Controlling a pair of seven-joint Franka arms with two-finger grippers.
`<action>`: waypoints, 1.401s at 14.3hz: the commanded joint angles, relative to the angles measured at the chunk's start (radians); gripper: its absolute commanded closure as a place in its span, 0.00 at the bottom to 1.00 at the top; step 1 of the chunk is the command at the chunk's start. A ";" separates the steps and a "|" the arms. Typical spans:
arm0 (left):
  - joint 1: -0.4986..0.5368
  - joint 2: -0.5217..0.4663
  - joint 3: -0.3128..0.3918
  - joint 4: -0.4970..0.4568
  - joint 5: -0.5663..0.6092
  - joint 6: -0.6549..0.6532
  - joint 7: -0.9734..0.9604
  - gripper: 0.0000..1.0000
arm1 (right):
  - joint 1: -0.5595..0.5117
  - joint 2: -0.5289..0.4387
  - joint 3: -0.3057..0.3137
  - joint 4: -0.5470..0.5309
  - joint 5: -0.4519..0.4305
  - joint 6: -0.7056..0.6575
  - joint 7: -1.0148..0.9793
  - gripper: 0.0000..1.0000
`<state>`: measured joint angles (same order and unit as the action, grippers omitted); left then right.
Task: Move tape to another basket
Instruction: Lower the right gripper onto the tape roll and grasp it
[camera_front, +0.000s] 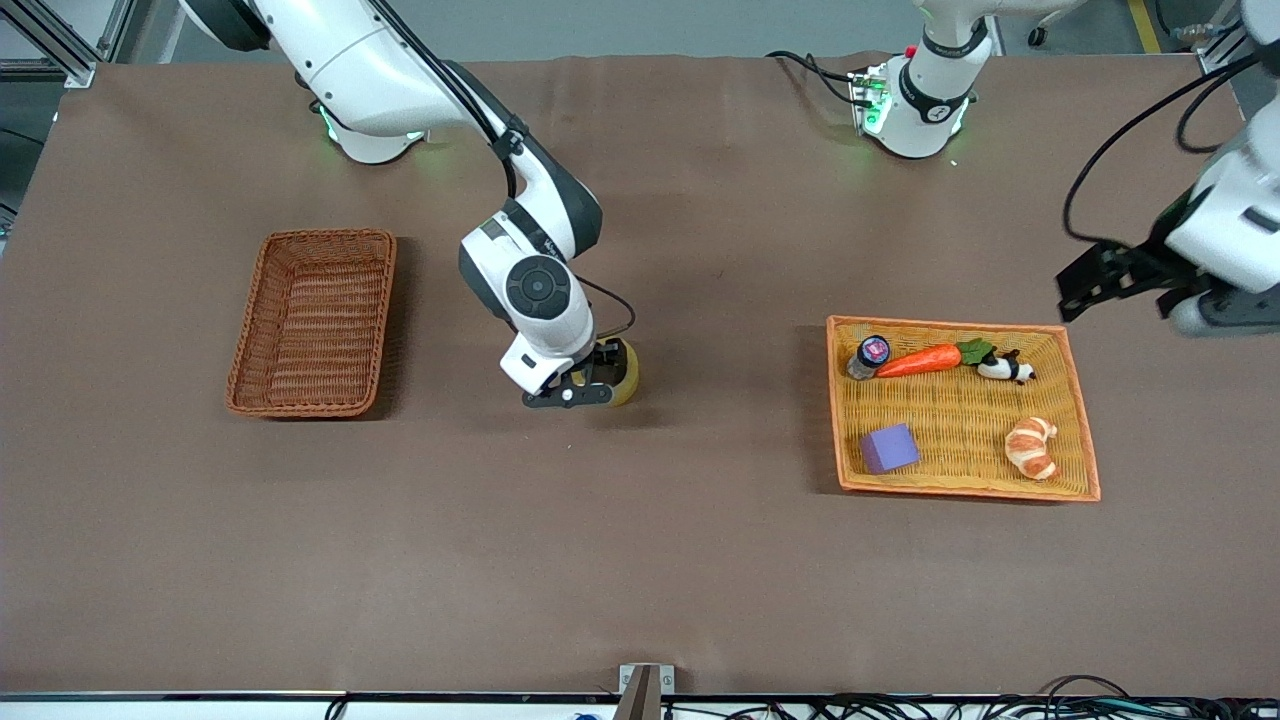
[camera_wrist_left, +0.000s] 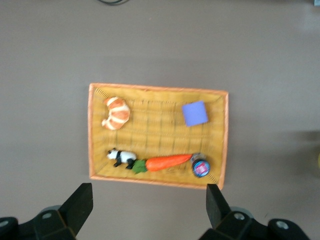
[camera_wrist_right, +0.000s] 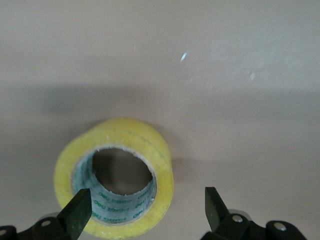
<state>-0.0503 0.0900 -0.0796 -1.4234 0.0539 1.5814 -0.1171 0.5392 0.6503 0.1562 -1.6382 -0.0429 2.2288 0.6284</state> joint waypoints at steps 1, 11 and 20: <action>-0.026 -0.133 0.060 -0.158 -0.022 0.008 0.034 0.00 | 0.015 -0.017 -0.007 -0.068 -0.026 0.058 0.025 0.00; -0.013 -0.182 0.058 -0.206 -0.037 0.014 0.036 0.00 | 0.016 0.057 -0.012 -0.065 -0.109 0.167 0.100 0.34; -0.011 -0.176 0.060 -0.207 -0.048 0.034 0.036 0.00 | -0.042 -0.062 -0.004 -0.014 -0.098 -0.079 0.166 1.00</action>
<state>-0.0562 -0.0726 -0.0284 -1.6131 0.0275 1.6033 -0.0861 0.5421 0.6977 0.1399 -1.6511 -0.1262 2.2639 0.7766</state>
